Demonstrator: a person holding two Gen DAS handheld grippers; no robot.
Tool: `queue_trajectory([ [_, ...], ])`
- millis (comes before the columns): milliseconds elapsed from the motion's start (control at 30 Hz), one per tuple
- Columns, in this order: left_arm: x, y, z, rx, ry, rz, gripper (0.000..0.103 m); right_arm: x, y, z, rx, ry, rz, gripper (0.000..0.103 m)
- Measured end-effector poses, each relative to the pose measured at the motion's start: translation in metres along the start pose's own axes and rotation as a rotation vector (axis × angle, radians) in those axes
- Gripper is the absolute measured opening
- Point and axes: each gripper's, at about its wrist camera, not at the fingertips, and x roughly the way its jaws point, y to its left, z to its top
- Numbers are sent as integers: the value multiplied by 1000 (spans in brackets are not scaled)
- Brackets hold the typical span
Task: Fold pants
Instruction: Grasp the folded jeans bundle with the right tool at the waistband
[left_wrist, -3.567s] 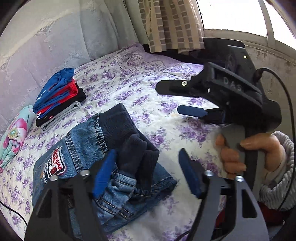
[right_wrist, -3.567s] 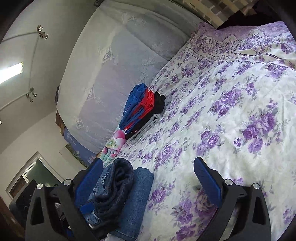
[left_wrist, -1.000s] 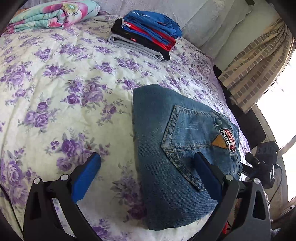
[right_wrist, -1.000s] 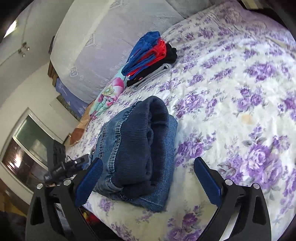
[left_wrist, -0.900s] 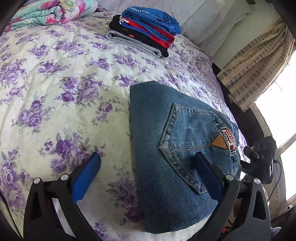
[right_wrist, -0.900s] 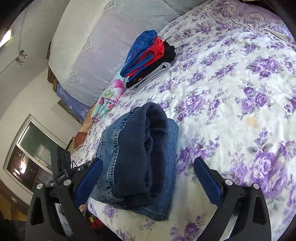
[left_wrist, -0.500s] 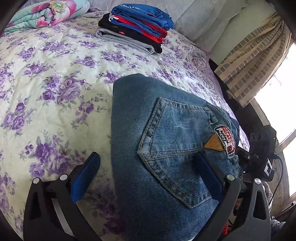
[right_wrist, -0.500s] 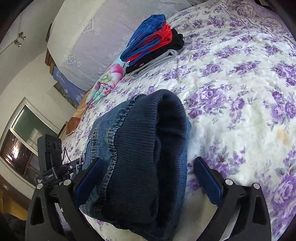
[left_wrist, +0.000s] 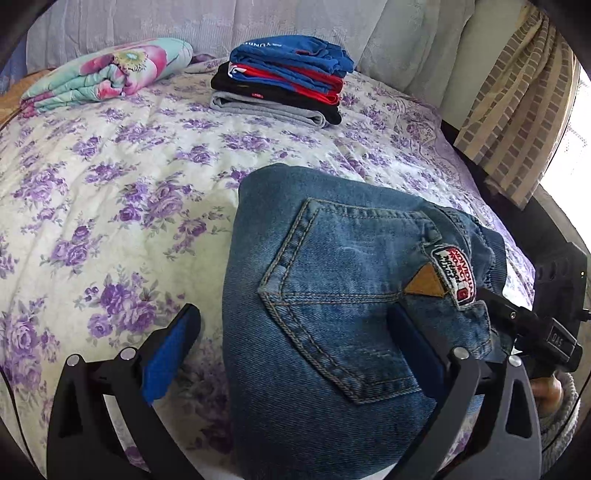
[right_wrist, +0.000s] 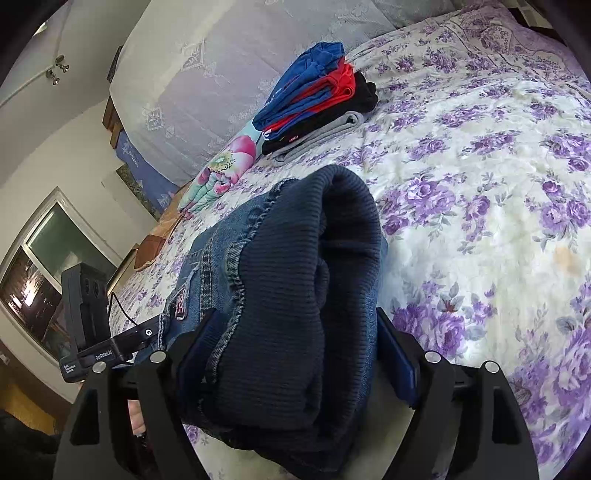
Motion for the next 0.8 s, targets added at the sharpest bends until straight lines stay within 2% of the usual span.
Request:
queue_trajectory([
  [800, -2, 2, -1, -3, -8, 5, 99, 0, -1, -1, -4, -2, 5, 86],
])
